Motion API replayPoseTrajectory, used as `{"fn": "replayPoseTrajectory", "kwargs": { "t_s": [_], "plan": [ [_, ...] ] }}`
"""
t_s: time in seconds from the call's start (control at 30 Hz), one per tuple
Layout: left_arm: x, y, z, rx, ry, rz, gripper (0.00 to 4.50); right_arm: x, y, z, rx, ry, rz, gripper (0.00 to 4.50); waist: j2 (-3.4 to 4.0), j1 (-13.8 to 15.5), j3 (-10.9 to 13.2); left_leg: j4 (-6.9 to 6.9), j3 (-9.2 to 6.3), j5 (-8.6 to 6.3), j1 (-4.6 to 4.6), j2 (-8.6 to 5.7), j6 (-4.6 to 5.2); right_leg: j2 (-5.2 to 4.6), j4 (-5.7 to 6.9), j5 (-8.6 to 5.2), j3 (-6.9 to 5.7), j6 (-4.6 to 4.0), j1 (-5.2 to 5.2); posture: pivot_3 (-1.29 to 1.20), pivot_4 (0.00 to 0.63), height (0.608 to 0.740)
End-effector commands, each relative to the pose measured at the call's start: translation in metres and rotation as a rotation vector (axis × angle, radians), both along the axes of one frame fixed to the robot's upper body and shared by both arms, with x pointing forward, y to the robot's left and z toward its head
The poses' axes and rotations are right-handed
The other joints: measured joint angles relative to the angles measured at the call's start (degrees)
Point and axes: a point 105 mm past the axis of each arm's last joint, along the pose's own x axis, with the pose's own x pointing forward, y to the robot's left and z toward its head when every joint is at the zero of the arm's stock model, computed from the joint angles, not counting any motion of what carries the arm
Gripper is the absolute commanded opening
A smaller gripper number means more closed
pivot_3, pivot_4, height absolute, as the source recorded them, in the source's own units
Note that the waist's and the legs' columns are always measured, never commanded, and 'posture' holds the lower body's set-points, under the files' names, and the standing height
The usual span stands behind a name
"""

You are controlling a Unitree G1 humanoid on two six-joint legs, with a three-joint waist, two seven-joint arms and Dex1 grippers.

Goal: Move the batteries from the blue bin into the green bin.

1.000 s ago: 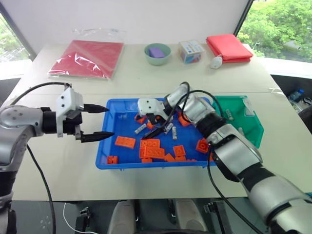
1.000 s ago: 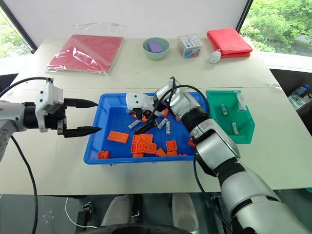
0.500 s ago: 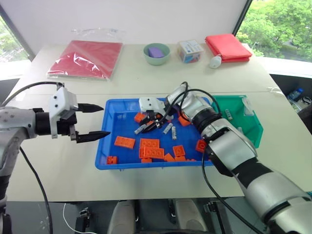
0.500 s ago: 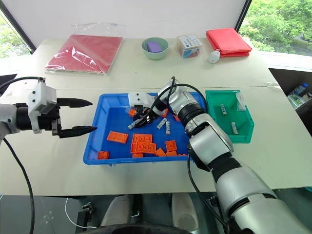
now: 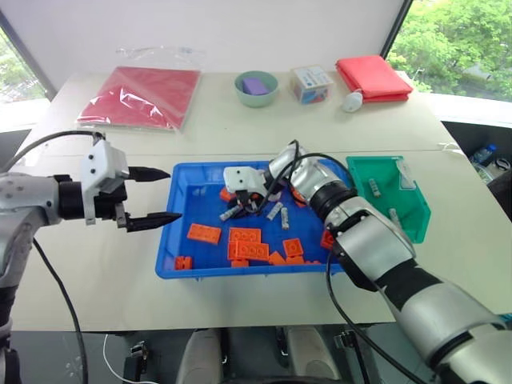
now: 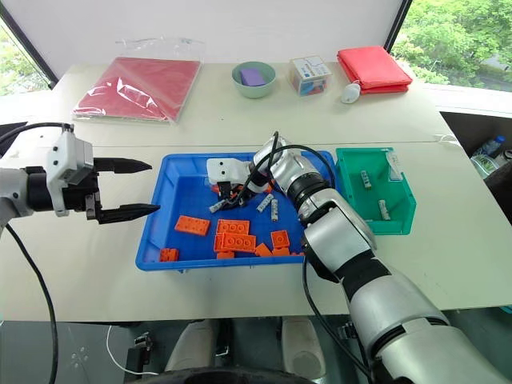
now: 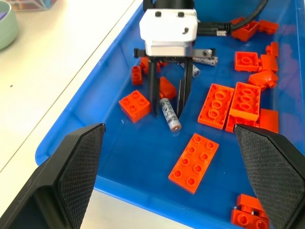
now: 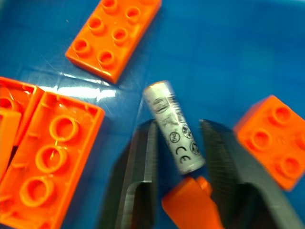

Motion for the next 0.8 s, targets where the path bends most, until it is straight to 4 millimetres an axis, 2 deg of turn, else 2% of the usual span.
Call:
{"fn": "replayPoseTrajectory", "kwargs": {
  "t_s": [0.03,0.13,0.27,0.3,0.33,0.4,0.5,0.57,0.67,0.73,0.8],
  "plan": [
    [-0.002,-0.005,0.006,-0.007,-0.016,-0.025,4.50,0.000,0.001,0.004,0.022,0.007,-0.004,0.04,0.00,0.0,0.0,0.00,0.00,0.00,0.00,0.00,0.00,0.00,0.00,0.00,0.00,0.00,0.01,0.00,0.150,0.736],
    [-0.003,-0.007,0.003,-0.011,-0.004,-0.037,4.50,0.004,-0.001,0.015,0.072,-0.010,-0.026,0.04,0.00,0.1,0.0,0.00,-0.02,0.00,0.00,0.00,0.00,-0.01,0.00,0.00,0.00,0.00,0.01,0.00,0.150,0.736],
    [-0.003,-0.012,-0.003,-0.042,0.025,-0.058,4.50,0.001,-0.021,0.070,0.256,-0.001,-0.121,0.04,0.03,0.5,0.0,0.01,-0.10,0.00,-0.04,0.01,0.00,-0.06,0.01,0.00,0.00,0.00,-0.01,0.00,0.150,0.736],
    [-0.004,-0.014,-0.006,-0.050,0.032,-0.062,4.50,-0.003,-0.032,0.084,0.295,-0.003,-0.155,0.04,0.03,0.6,0.0,0.01,-0.12,0.00,-0.08,-0.01,0.00,-0.09,-0.01,0.01,0.00,0.01,-0.01,0.00,0.150,0.736],
    [-0.003,-0.014,-0.010,-0.066,0.039,-0.058,4.50,-0.010,-0.052,0.104,0.351,-0.005,-0.212,0.04,0.03,0.7,0.0,0.03,-0.13,0.00,-0.08,0.00,0.00,-0.11,-0.01,0.01,0.01,0.02,-0.01,0.00,0.150,0.736],
    [-0.001,-0.014,-0.016,-0.086,0.045,-0.050,4.50,-0.025,-0.078,0.128,0.409,-0.006,-0.291,0.04,0.03,1.4,0.0,0.03,-0.18,-0.01,-0.13,0.00,0.01,-0.14,-0.03,0.01,-0.01,0.02,-0.03,0.00,0.150,0.736],
    [0.004,-0.014,-0.026,-0.117,0.026,-0.037,4.50,-0.038,-0.147,0.155,0.465,-0.064,-0.560,0.04,0.01,2.1,0.0,0.02,-0.15,-0.03,-0.12,-0.02,0.05,-0.14,-0.12,0.01,-0.02,0.01,-0.05,0.00,0.150,0.736],
    [0.005,-0.012,-0.030,-0.125,0.023,-0.038,4.50,-0.044,-0.177,0.158,0.455,-0.100,-0.689,0.04,-0.01,2.1,0.0,0.03,-0.13,-0.03,-0.09,-0.03,0.05,-0.14,-0.15,-0.09,-0.08,-0.16,0.00,0.00,0.150,0.736],
    [0.008,-0.009,-0.033,-0.136,0.004,-0.046,4.50,-0.056,-0.239,0.149,0.399,-0.144,-0.956,0.04,-0.04,2.0,0.0,0.03,-0.12,-0.04,-0.01,0.01,0.04,-0.21,-0.19,-0.24,-0.07,-0.42,0.03,0.00,0.150,0.736],
    [0.010,-0.007,-0.033,-0.137,0.000,-0.052,4.50,-0.064,-0.262,0.140,0.369,-0.144,-1.061,0.04,-0.03,1.7,0.0,0.03,-0.08,-0.04,0.04,0.02,0.04,-0.24,-0.20,-0.25,-0.03,-0.44,0.05,0.00,0.150,0.736],
    [0.012,-0.006,-0.031,-0.147,-0.008,-0.061,4.50,-0.072,-0.278,0.126,0.329,-0.139,-1.135,0.04,0.00,1.3,0.0,0.02,0.01,-0.04,0.06,0.02,0.05,-0.19,-0.19,-0.25,0.08,-0.44,0.02,0.00,0.150,0.736]
  ]
}}
